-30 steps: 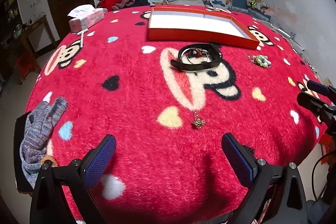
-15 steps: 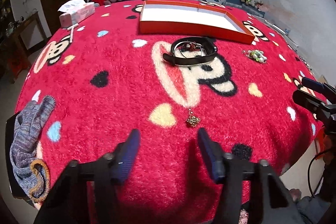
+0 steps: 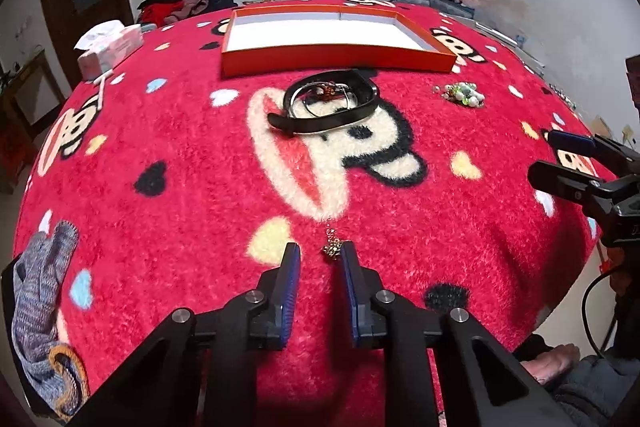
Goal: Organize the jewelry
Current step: 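Lower the left tool onto the gold pendant and close its fingers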
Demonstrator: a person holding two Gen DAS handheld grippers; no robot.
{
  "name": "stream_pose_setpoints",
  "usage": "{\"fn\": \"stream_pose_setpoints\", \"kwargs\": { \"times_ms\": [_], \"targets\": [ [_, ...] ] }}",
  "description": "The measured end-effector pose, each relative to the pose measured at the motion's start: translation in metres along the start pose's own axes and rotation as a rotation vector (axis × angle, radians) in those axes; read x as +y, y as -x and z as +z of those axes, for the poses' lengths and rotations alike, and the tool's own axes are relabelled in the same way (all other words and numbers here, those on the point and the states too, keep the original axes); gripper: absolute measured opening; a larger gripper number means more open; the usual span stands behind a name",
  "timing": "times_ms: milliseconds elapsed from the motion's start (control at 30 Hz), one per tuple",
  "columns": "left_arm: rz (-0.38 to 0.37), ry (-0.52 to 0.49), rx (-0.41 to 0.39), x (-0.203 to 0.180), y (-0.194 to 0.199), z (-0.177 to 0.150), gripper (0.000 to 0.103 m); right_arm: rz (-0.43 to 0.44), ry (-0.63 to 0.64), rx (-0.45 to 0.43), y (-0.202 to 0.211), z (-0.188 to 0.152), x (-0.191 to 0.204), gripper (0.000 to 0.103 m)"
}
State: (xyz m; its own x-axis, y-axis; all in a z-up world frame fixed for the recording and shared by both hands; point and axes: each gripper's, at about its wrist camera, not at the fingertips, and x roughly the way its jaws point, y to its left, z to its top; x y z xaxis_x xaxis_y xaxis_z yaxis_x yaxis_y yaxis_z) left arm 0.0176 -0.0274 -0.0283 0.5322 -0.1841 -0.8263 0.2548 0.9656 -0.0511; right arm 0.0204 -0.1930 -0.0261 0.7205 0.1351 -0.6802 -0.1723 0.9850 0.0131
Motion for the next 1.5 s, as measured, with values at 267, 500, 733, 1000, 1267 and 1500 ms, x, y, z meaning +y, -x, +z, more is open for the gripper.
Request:
{"fn": "stream_pose_setpoints", "kwargs": {
  "times_ms": [267,500,733,1000,1267,1500],
  "targets": [
    [0.020,-0.001,0.001,0.007,-0.004,0.002,0.015,0.010,-0.012,0.011,-0.004,-0.001,-0.002,0.103],
    [0.034,0.023,-0.006,0.021,0.004,0.001,0.015,0.018,-0.014,0.013,-0.005,0.000,-0.003,0.103],
    [-0.006,-0.021,-0.026,0.011,0.012,-0.001,0.015,0.022,-0.017,0.016,-0.007,0.001,-0.003,0.103],
    [-0.010,-0.053,0.002,0.006,0.001,0.001,0.016,0.028,-0.017,0.025,-0.011,0.002,-0.004,0.103],
    [-0.006,-0.074,0.024,0.007,-0.010,0.004,0.016,0.034,-0.029,0.036,-0.016,0.002,-0.008,0.103],
    [-0.005,-0.112,0.020,0.005,-0.013,0.006,0.016,0.037,-0.033,0.044,-0.020,0.002,-0.010,0.103]
  ]
}}
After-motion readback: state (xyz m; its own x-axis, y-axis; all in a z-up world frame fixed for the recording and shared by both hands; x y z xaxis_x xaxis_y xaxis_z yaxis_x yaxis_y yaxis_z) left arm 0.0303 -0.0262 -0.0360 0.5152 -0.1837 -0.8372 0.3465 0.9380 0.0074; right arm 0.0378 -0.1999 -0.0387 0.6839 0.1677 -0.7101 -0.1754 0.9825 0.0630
